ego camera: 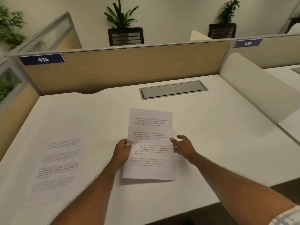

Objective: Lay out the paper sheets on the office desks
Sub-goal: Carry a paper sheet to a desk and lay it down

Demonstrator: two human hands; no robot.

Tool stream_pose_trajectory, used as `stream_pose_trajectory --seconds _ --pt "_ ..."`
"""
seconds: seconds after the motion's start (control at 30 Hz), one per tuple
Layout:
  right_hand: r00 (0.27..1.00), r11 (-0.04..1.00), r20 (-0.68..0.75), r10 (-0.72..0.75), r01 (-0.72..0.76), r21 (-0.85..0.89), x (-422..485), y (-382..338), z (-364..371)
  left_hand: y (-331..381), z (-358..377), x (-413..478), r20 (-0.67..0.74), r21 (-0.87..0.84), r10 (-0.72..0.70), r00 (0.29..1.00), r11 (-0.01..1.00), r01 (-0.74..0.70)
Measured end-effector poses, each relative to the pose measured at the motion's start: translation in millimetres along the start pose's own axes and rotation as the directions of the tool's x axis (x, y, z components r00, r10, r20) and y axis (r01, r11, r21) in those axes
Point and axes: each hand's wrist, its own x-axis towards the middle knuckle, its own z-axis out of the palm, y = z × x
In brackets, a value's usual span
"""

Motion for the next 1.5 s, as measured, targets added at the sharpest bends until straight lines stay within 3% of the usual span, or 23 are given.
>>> stream_pose_trajectory --seconds 0.17,0.3,0.83,1.17,1.5 --pt "0.994 0.954 -0.073 0.079 -0.054 0.296 -23 19 -62 33 65 0 0.146 -0.056 0.05 0.988 0.998 -0.042" --pt "0.982 0.916 -0.169 0.087 -0.012 0.402 -44 40 -116 59 123 -11 0.238 -0.014 0.077 0.968 0.997 -0.076" --pt "0.818 0.867 -0.554 0.156 0.156 0.474 -141 157 -419 155 448 -111 0.559 0.039 0.226 0.798 0.954 -0.298" --pt "0.672 0.851 -0.72 0.174 0.265 0.453 -200 193 -581 215 627 -168 0.613 0.019 0.317 0.724 0.91 -0.414" --pt "0.552 0.856 -0.806 0.215 0.292 0.428 -167 227 -743 270 823 -161 0.677 -0.039 0.354 0.645 0.893 -0.449"
